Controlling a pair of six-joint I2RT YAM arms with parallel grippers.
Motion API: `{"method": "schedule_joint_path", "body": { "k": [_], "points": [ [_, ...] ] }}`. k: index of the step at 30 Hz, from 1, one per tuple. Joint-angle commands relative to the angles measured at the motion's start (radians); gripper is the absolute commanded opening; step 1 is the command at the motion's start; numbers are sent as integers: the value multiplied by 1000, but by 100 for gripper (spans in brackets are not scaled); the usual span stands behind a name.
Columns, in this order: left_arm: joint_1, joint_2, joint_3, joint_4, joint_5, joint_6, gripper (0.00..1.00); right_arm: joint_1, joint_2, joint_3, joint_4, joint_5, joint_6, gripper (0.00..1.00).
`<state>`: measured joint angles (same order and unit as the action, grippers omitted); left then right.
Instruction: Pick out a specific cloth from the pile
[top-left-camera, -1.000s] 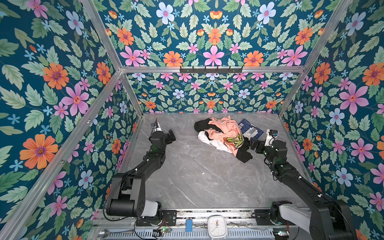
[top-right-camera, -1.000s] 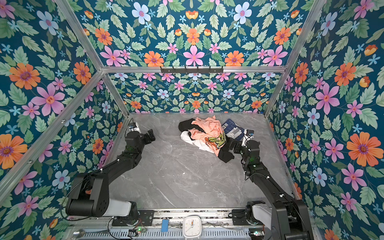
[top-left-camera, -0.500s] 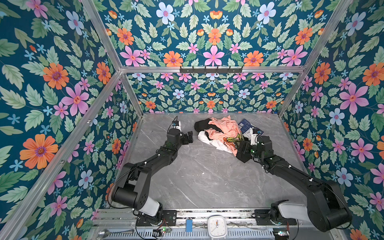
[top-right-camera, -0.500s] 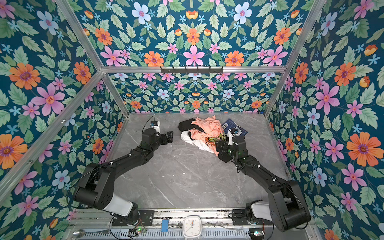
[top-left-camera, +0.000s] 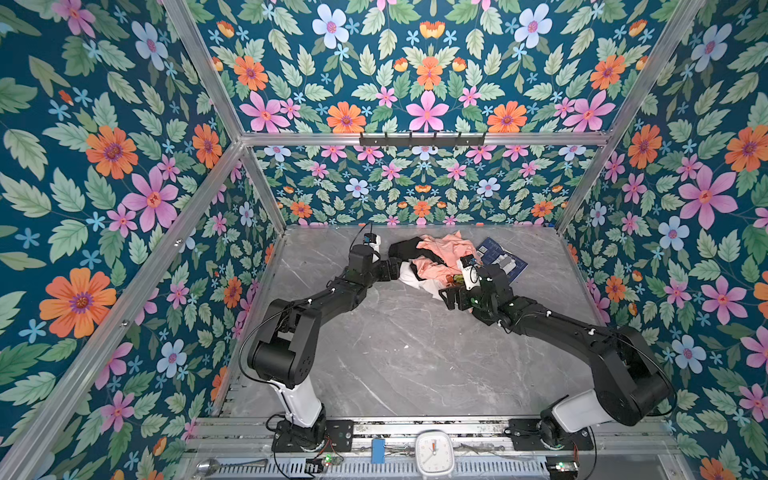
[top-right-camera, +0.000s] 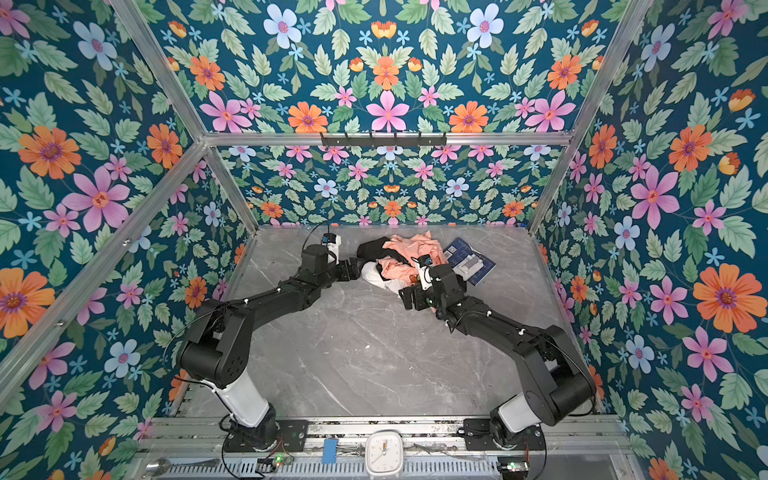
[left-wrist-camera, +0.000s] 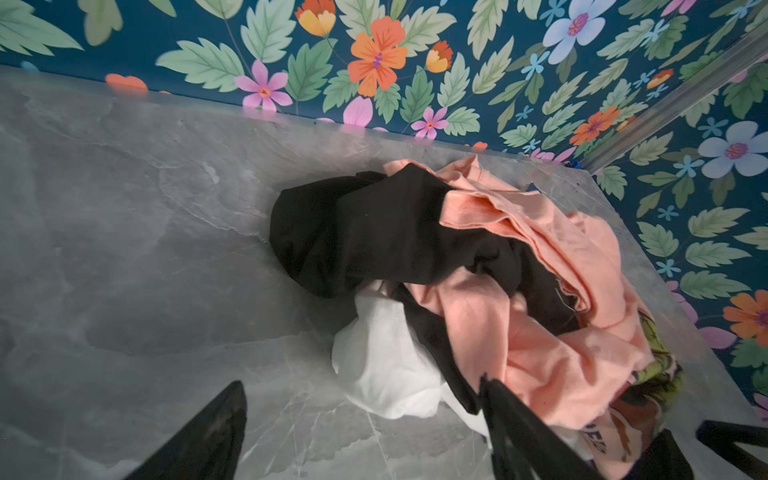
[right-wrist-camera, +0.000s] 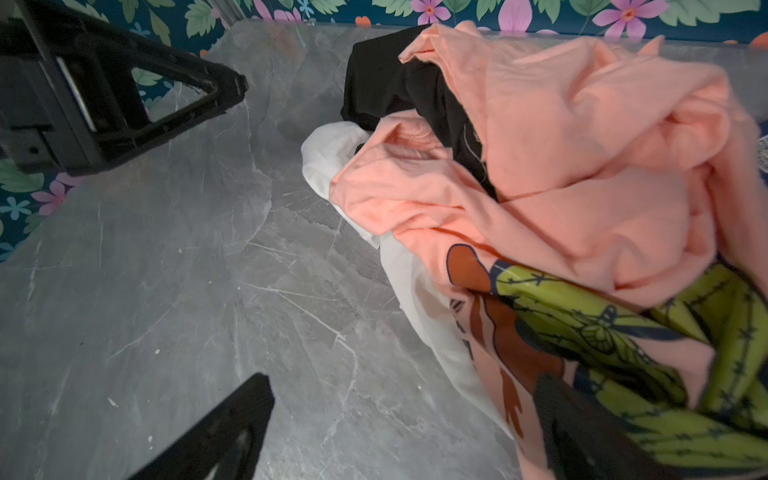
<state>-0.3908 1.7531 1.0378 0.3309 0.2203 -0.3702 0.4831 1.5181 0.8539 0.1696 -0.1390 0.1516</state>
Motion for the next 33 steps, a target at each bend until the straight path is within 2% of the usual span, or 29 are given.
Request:
{"method": "schedule_joint_path", "body": {
  "k": [1, 5, 9, 11, 15, 25, 29, 33],
  "points": [
    [0, 23, 33, -43, 50, -13, 88, 2, 24, 35, -33, -22, -25, 99],
    [0, 50, 58, -70, 86, -25, 85, 12, 45, 74, -68, -31, -62, 99],
    [-3, 79, 75, -86, 116, -27, 78, 46, 37, 71, -26, -76, -244, 99],
    [-2, 95, 84, -94, 124, -24, 76, 51, 32, 68, 7, -99, -297, 99],
    [-3, 135, 121, -113, 162, -20, 63, 50, 33, 103, 5, -122, -316, 99],
    [-1, 230, 211, -132, 158, -11, 57, 50, 44, 116, -18, -153, -305, 99],
    [0, 250, 231, -133, 171, -18, 46, 50, 38, 114, -28, -142, -308, 99],
    [0, 255, 240, -133, 192, -20, 24, 50, 34, 106, -29, -135, -309, 99]
  ]
}}
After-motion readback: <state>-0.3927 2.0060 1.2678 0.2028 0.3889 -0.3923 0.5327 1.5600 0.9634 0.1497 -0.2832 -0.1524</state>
